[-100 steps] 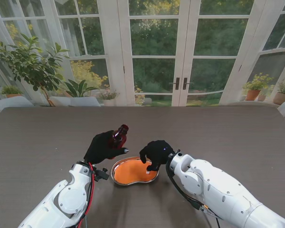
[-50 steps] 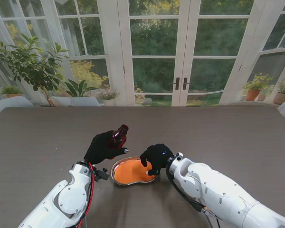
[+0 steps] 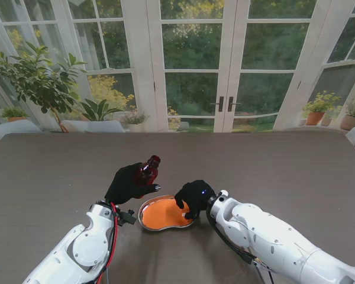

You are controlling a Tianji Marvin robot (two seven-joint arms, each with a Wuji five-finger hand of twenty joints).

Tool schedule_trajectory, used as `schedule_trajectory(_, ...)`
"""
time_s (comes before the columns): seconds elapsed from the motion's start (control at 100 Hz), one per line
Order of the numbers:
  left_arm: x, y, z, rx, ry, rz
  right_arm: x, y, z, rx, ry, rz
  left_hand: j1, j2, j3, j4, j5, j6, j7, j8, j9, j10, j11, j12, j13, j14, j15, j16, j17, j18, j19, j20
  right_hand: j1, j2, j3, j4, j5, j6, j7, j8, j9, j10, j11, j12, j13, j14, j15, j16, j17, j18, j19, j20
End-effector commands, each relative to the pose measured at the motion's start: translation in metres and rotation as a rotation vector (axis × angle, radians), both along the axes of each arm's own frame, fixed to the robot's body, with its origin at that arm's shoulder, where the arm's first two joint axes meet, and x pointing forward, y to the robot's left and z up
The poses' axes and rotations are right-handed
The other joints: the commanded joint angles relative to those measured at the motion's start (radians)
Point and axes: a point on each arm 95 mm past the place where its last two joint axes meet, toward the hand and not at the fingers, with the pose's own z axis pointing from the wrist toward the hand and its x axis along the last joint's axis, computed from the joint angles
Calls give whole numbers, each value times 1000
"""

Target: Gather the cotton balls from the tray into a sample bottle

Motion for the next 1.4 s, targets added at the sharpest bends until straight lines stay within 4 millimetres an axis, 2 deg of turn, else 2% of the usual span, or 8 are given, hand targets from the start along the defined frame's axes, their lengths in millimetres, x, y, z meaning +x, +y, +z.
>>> schedule_trajectory(0.0,0,-3,0,-1,6,-15,-1,2,-2,-15,8,6,154,191,160,10,132,-264,98,20,71,-118,9,-15,4,-5,16,10,-37,-43,-27,-4,-2,-15,54,-28,30,-4,25,-43,40,-23,29,-1,37,-40,40,16,22,20,48,-9)
schedule_trajectory(0.12,0,-3,0,-2,6,-15,-2,2,-3,-23,5,16,153,191,160,10,132,-261,97,20,71,-119,9,-16,3,-4,16,10,-37,-42,-27,-4,-6,-5,52,-30,30,-3,23,-52,41,-24,28,-1,37,-38,42,17,22,20,48,-9)
schedule_trajectory(0.51,0,-3,0,-5,5,-13,-3,4,-4,-23,2,29,152,194,159,8,132,-263,97,22,70,-119,11,-19,5,-5,16,10,-38,-40,-27,-3,16,9,43,-96,33,-5,54,-113,49,-24,28,0,37,-35,45,18,21,20,48,-8)
schedule_trajectory(0.57,0,-3,0,-5,6,-14,-3,4,-4,-22,4,28,153,193,160,9,132,-262,97,22,71,-118,11,-19,4,-3,15,10,-38,-40,-27,-3,33,15,37,-134,30,-11,89,-147,52,-24,28,8,37,-36,45,18,21,22,48,-8)
schedule_trajectory(0.66,0,-3,0,-6,6,-14,-4,4,-5,-22,8,30,153,193,160,9,132,-261,96,22,71,-118,11,-20,5,-4,16,10,-38,-40,-27,-3,39,12,36,-144,32,-17,108,-164,55,-24,26,11,37,-34,47,19,20,22,48,-8)
schedule_trajectory(0.69,0,-3,0,-6,6,-13,-4,4,-5,-22,9,31,152,193,160,9,132,-262,96,21,71,-118,11,-20,4,-3,15,10,-38,-40,-27,-3,44,13,37,-158,28,-20,144,-204,57,-24,24,16,37,-33,47,19,19,23,48,-7)
schedule_trajectory(1.02,0,-2,0,-10,7,-11,-5,7,-8,-37,18,48,152,194,159,8,132,-258,95,22,70,-117,11,-22,3,-1,15,10,-37,-40,-27,-3,59,46,30,-160,17,-15,154,-228,61,-26,23,22,37,-32,46,19,19,22,50,-7)
schedule_trajectory(1.39,0,-2,0,-11,8,-11,-5,8,-10,-42,35,56,154,195,159,8,133,-256,94,22,70,-115,12,-24,4,1,16,10,-38,-38,-28,-2,119,129,19,-157,7,-32,282,-311,71,-29,21,29,37,-26,55,22,18,23,53,-6)
